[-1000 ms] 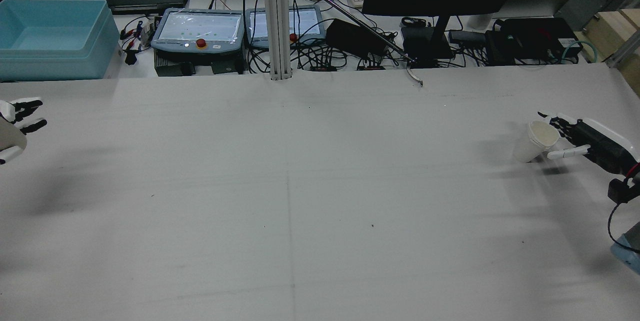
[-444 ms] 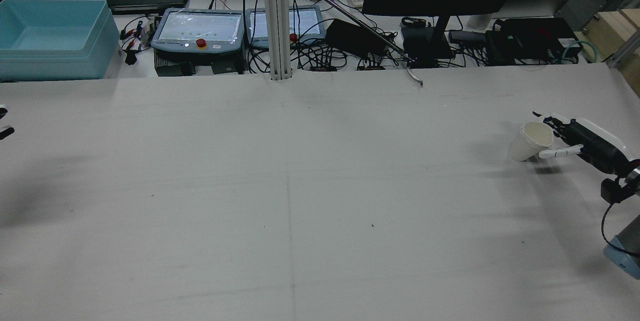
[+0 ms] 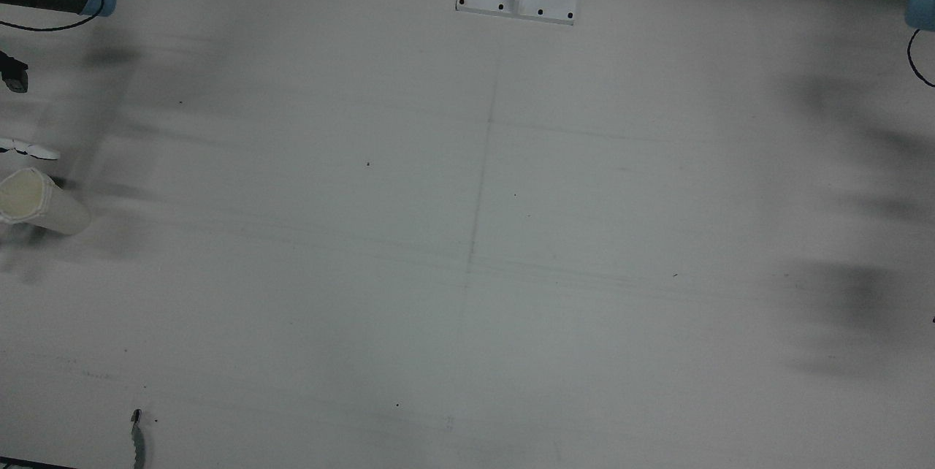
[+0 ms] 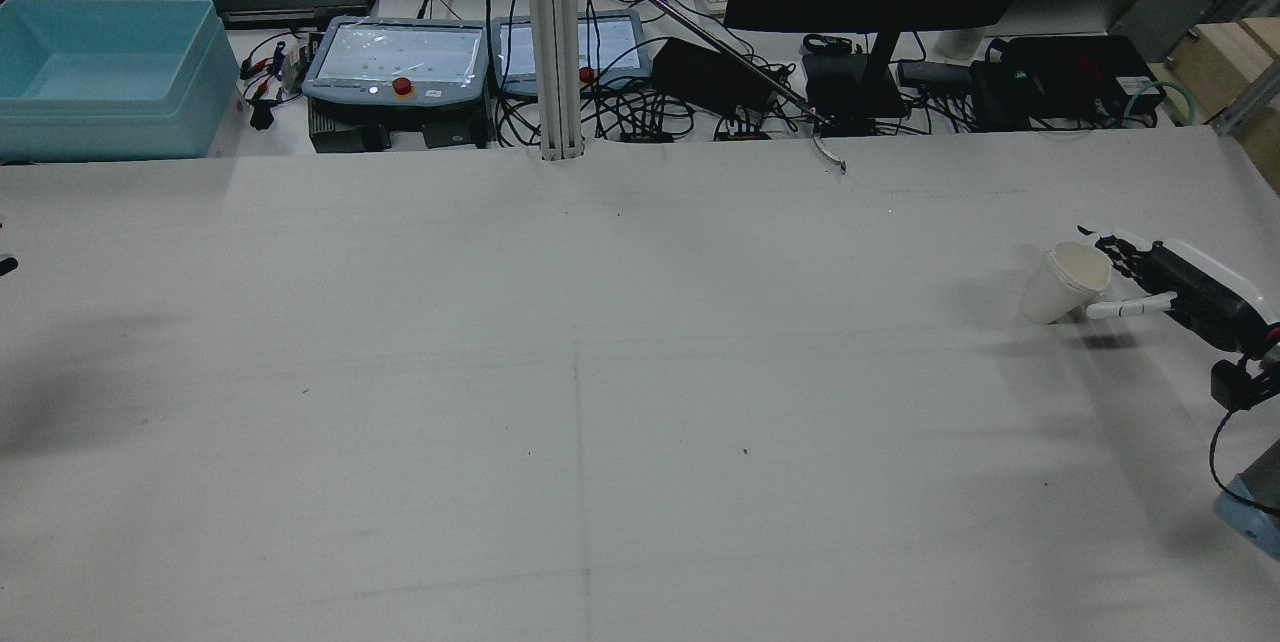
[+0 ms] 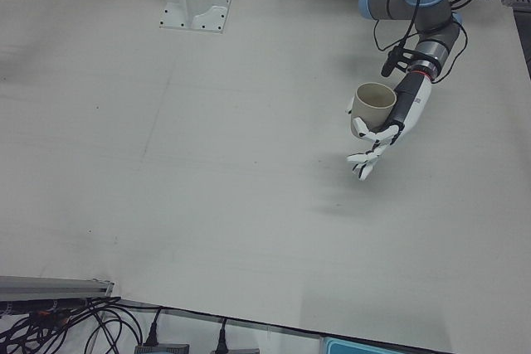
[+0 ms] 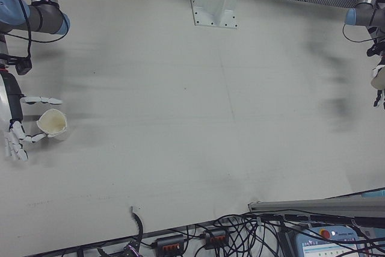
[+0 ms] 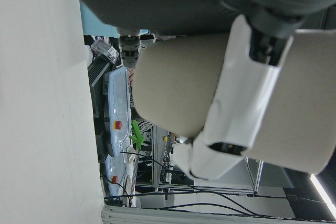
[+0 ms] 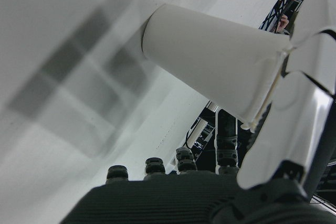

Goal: Pour water
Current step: 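Reach the right hand to the white cup and grasp it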

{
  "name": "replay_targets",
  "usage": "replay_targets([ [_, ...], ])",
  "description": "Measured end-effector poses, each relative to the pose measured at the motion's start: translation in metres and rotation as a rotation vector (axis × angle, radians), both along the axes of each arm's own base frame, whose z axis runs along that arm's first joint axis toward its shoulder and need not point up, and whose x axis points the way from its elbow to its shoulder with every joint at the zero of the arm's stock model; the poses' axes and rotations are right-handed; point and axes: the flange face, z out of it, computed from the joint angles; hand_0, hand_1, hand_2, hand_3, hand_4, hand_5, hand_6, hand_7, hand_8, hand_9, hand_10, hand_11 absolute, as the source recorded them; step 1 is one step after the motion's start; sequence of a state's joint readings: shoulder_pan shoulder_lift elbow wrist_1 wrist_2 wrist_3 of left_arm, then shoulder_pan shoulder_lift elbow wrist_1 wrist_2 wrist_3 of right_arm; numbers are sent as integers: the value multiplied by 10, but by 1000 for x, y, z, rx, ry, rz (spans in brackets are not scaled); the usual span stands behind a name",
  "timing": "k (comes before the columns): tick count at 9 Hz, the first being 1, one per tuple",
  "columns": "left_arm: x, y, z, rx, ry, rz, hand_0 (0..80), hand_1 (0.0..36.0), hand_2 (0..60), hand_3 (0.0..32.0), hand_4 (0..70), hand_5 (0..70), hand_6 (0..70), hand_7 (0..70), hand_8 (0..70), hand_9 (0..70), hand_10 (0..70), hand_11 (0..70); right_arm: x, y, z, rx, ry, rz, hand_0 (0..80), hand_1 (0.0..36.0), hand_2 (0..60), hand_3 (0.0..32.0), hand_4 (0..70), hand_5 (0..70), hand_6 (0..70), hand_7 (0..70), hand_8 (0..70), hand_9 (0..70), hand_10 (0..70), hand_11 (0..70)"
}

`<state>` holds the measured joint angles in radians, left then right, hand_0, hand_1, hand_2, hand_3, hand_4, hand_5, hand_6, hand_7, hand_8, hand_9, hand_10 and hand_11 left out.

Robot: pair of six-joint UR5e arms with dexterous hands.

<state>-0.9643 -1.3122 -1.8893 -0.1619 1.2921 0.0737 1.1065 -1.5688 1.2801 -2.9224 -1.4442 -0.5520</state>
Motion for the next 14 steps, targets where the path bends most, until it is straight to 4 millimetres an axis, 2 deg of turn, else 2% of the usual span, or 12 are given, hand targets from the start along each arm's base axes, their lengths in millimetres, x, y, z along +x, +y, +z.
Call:
replay_targets([
  [1, -1, 1, 1, -1, 0, -1, 800, 360, 600, 0, 700, 700, 134, 254, 69, 58, 76, 138, 6, 4, 4, -16, 7, 16, 464, 128, 72, 106, 0, 436, 0, 104, 17, 26, 0, 11],
  [2, -2, 3, 2, -3, -1, -1, 800, 360, 600, 0, 700, 700, 132, 250, 70, 58, 76, 138, 18, 10, 10, -35, 12, 37, 460, 115, 49, 170, 0, 346, 0, 97, 16, 22, 0, 11],
  [3, -4, 5, 4, -5, -1, -4, 800, 360, 600, 0, 694, 700, 131, 251, 70, 58, 75, 137, 30, 16, 16, -49, 17, 57, 459, 112, 49, 242, 0, 294, 0, 96, 18, 21, 0, 8],
  [4, -5, 6, 5, -6, -1, -7, 800, 360, 600, 0, 684, 700, 128, 246, 69, 57, 75, 137, 33, 19, 18, -55, 25, 63, 458, 110, 60, 190, 0, 356, 0, 105, 17, 23, 0, 0],
  [5, -6, 6, 6, -8, -2, -9, 800, 360, 600, 0, 678, 700, 126, 245, 68, 57, 76, 138, 32, 17, 18, -52, 37, 60, 455, 107, 70, 92, 0, 474, 0, 126, 17, 31, 0, 0],
  [7, -7, 8, 9, -10, -4, -9, 800, 360, 600, 0, 677, 700, 128, 246, 69, 57, 76, 139, 24, 6, 12, -50, 65, 52, 447, 105, 73, 100, 0, 444, 0, 121, 15, 28, 0, 0],
  [11, -12, 14, 18, -12, -2, -17, 800, 360, 600, 0, 682, 700, 129, 245, 71, 60, 77, 140, 16, 0, 6, -57, 82, 42, 457, 120, 116, 106, 0, 509, 5, 144, 16, 38, 0, 0],
  [12, -14, 17, 22, -13, -3, -18, 800, 360, 600, 0, 681, 700, 129, 245, 70, 58, 76, 138, 12, -4, 3, -54, 87, 41, 453, 119, 116, 112, 0, 492, 4, 141, 15, 37, 0, 0],
  [14, -19, 24, 31, -16, -3, -23, 800, 360, 600, 0, 694, 700, 134, 251, 72, 60, 77, 141, -7, -17, -9, -54, 99, 36, 451, 116, 109, 114, 0, 487, 0, 137, 16, 38, 0, 0],
])
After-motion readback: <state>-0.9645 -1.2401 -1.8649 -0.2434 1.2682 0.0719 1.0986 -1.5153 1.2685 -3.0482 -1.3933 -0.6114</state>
